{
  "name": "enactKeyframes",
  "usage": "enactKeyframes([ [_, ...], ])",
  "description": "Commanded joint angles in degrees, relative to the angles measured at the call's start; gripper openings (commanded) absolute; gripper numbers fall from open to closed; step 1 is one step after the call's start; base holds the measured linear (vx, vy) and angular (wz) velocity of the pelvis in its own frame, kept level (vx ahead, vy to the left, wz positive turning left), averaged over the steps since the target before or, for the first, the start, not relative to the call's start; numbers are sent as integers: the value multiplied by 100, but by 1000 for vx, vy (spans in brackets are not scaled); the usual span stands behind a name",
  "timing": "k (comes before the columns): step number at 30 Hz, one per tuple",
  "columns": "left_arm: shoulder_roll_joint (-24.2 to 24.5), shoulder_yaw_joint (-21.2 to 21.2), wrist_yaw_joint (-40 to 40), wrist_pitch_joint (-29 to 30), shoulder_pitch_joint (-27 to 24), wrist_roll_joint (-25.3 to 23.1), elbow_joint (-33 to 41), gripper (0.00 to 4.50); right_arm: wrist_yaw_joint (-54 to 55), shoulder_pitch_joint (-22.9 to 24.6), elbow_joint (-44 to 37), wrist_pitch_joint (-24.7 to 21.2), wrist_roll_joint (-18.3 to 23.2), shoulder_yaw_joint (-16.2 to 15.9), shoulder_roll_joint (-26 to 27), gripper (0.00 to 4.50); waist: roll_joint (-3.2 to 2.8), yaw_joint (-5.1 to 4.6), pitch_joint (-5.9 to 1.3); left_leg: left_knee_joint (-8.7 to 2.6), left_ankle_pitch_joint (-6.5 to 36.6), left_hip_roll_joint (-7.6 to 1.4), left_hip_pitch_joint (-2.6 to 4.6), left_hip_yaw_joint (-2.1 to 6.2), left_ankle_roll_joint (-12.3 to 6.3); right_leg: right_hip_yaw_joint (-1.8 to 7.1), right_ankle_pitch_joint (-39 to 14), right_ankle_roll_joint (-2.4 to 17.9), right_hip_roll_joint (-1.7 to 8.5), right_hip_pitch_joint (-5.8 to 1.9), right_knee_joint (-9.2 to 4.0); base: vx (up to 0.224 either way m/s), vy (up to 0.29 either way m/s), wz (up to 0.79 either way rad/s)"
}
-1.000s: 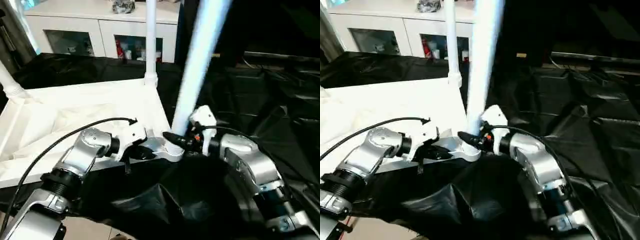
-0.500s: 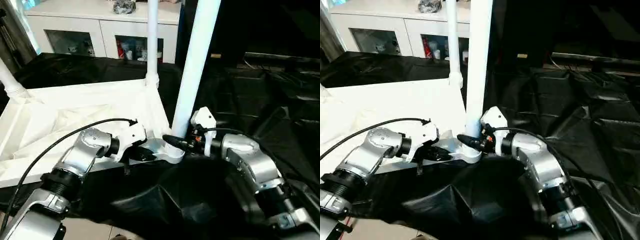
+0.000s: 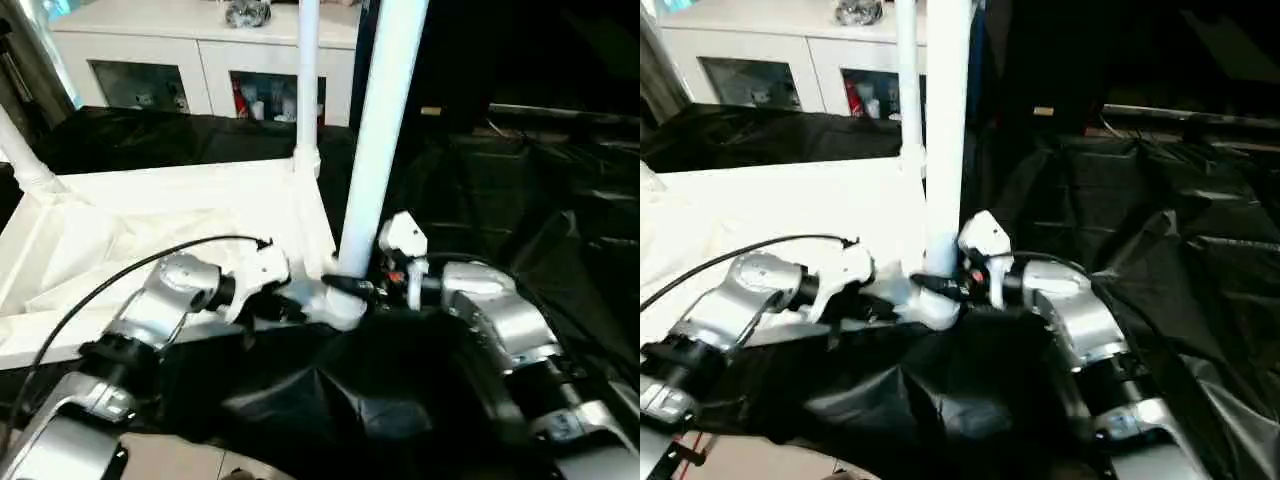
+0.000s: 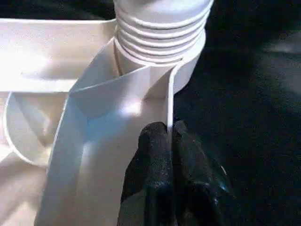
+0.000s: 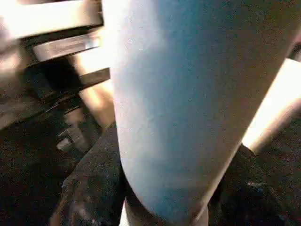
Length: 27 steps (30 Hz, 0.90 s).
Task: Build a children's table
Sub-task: Insert table leg to table base
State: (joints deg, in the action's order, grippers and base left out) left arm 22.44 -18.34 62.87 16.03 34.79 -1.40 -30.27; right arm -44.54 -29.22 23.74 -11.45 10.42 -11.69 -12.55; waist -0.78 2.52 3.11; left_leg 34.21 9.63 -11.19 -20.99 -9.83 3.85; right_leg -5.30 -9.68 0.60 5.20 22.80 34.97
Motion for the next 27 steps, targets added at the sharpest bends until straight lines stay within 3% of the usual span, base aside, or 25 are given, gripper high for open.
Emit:
enactKeyframes([
  [1,-268,461,-612,219,613,178,199,0,791,180,697,-528,-339,-57,244,188,-86,-10,-323,-462,2624,-150,115,135,238,233,-3043,779,342,-173,-617,0,0,0],
  [6,-680,584,-1431,601,1022,53,-135,0,1757,-134,1330,-538,-320,207,763,188,-56,-50,-335,-453,2544,-127,96,136,173,229,-2972,731,335,-158,-646,0,0,0],
  [8,-993,495,-1897,756,1239,-138,-410,0,2428,-487,1943,-553,-322,369,1140,188,-76,-62,-340,-447,2526,-119,102,134,172,222,-2891,786,326,-143,-643,0,0,0],
  [10,-1007,482,-1913,763,1244,-154,-417,0,2454,-505,1974,-550,-326,375,1158,188,-82,-65,-344,-455,2549,-123,92,144,188,214,-2806,799,326,-165,-635,0,0,0],
  [12,-1146,396,-2027,863,1239,-222,-408,0,2663,-662,2174,-582,-344,474,1318,188,-75,-45,-353,-462,2437,-135,81,126,133,245,-2500,855,324,-172,-612,0,0,0],
  [14,-1266,315,-2158,901,1225,-273,-460,0,2858,-838,2349,-666,-400,527,1445,188,-65,-48,-374,-468,2234,-144,49,109,121,263,-1978,1057,313,-208,-542,0,0,0],
  [17,-1270,324,-2221,900,1259,-232,-580,0,2904,-887,2459,-641,-471,547,1506,188,-53,-40,-371,-465,2167,-136,50,90,70,268,-1875,1106,310,-217,-532,0,0,0],
  [23,-1248,389,-2265,875,1313,-273,-680,0,2908,-992,2662,-454,-715,410,1539,187,-60,-50,-338,-480,2403,-133,71,102,106,254,-2430,940,322,-193,-595,0,0,0],
  [26,-1249,389,-2299,842,1312,-273,-696,0,2863,-1026,2664,-354,-668,500,1577,187,-59,-58,-326,-487,2541,-137,87,120,122,245,-2726,818,333,-172,-630,0,0,0],
  [27,-1248,388,-2301,836,1311,-272,-698,0,2871,-1030,2657,-346,-650,528,1584,222,-59,-61,-322,-490,2583,-137,92,121,121,243,-2780,788,330,-159,-643,0,0,0],
])
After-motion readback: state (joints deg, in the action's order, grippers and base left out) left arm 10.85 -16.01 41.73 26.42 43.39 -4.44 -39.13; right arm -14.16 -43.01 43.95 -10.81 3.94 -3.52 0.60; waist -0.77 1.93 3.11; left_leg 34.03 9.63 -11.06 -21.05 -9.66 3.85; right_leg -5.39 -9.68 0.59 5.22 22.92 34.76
